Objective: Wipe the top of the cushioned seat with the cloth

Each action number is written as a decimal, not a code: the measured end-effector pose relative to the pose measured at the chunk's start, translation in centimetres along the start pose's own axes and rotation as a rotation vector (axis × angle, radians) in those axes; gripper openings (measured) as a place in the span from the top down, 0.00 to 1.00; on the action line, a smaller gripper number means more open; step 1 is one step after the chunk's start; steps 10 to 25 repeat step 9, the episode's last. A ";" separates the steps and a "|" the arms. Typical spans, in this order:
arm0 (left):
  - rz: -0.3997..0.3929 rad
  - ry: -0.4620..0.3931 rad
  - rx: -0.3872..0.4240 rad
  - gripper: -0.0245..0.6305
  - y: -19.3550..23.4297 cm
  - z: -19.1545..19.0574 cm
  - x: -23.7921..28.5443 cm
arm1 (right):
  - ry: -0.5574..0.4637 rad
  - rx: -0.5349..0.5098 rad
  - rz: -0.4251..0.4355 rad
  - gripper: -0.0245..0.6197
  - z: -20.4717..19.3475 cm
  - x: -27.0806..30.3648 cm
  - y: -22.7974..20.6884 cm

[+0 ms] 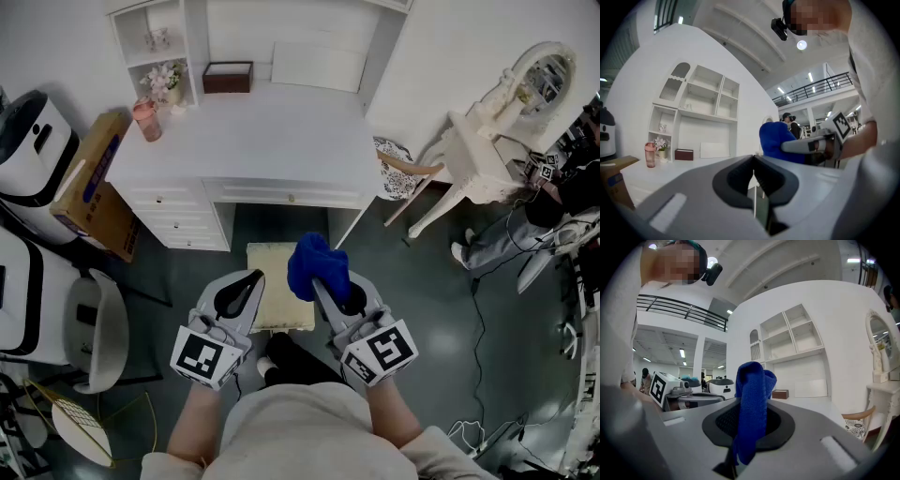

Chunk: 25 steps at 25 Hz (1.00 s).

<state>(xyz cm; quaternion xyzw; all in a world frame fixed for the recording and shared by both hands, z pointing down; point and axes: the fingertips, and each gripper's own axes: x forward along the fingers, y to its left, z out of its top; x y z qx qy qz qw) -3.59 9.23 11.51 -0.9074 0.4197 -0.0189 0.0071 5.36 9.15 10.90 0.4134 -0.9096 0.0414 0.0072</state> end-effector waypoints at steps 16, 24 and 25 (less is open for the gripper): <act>0.001 -0.011 0.001 0.96 -0.1 0.4 0.6 | -0.023 -0.002 0.001 0.89 0.6 -0.2 -0.1; 0.001 -0.011 0.001 0.96 -0.1 0.4 0.6 | -0.023 -0.002 0.001 0.89 0.6 -0.2 -0.1; 0.001 -0.011 0.001 0.96 -0.1 0.4 0.6 | -0.023 -0.002 0.001 0.89 0.6 -0.2 -0.1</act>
